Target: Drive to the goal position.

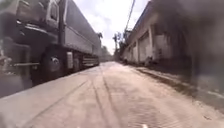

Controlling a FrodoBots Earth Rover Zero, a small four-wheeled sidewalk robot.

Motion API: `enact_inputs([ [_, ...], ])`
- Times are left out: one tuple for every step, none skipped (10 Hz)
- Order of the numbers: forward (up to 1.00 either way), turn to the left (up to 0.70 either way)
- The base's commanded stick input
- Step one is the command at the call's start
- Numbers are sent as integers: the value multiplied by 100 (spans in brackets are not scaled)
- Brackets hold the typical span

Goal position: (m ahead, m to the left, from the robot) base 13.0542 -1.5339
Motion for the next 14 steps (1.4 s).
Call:
enact_inputs([
  [70,0],
  [70,0],
  [70,0],
  [70,0],
  [70,0],
  [70,0],
  [70,0],
  [70,0],
  [70,0],
  [70,0],
  [70,0],
  [70,0],
  [70,0],
  [70,0],
])
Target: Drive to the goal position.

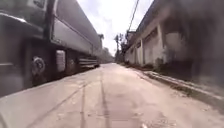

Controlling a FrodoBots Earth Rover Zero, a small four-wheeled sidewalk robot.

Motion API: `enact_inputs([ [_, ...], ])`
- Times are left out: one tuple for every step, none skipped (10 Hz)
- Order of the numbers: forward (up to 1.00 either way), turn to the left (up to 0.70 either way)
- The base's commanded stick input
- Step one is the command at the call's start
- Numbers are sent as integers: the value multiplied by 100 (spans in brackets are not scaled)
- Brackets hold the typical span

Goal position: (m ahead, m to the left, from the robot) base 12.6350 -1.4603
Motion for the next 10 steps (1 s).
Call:
enact_inputs([
  [70,0],
  [70,0],
  [70,0],
  [70,0],
  [70,0],
  [70,0],
  [70,0],
  [70,0],
  [70,0],
  [70,0],
])
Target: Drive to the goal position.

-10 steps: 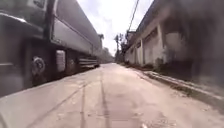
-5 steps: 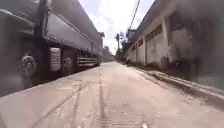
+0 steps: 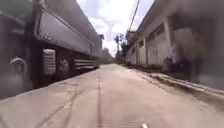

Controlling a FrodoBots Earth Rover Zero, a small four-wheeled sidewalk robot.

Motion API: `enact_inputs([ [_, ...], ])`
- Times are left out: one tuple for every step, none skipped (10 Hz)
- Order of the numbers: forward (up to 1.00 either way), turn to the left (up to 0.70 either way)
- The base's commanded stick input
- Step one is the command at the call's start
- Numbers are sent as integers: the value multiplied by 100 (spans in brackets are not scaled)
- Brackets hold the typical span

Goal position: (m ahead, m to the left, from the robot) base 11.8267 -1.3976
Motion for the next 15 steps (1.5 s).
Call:
enact_inputs([
  [70,0],
  [70,0],
  [70,0],
  [70,0],
  [70,0],
  [70,0],
  [70,0],
  [70,0],
  [70,0],
  [70,0],
  [70,-4],
  [70,-15],
  [70,-26],
  [70,-29],
  [70,-21],
])
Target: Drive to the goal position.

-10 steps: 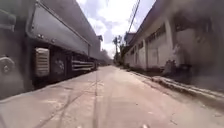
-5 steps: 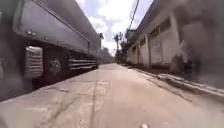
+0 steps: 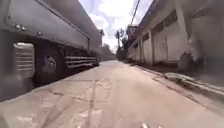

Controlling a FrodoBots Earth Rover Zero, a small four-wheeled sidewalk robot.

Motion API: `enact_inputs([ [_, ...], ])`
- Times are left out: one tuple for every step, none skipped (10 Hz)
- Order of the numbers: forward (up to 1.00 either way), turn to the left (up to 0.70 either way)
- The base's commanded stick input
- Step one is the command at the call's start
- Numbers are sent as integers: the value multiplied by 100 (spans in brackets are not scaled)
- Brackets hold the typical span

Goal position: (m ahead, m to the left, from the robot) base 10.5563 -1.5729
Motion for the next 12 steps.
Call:
enact_inputs([
  [70,-13],
  [70,-6],
  [70,0],
  [70,0],
  [70,0],
  [70,0],
  [70,0],
  [70,0],
  [70,0],
  [70,0],
  [70,0],
  [70,0],
])
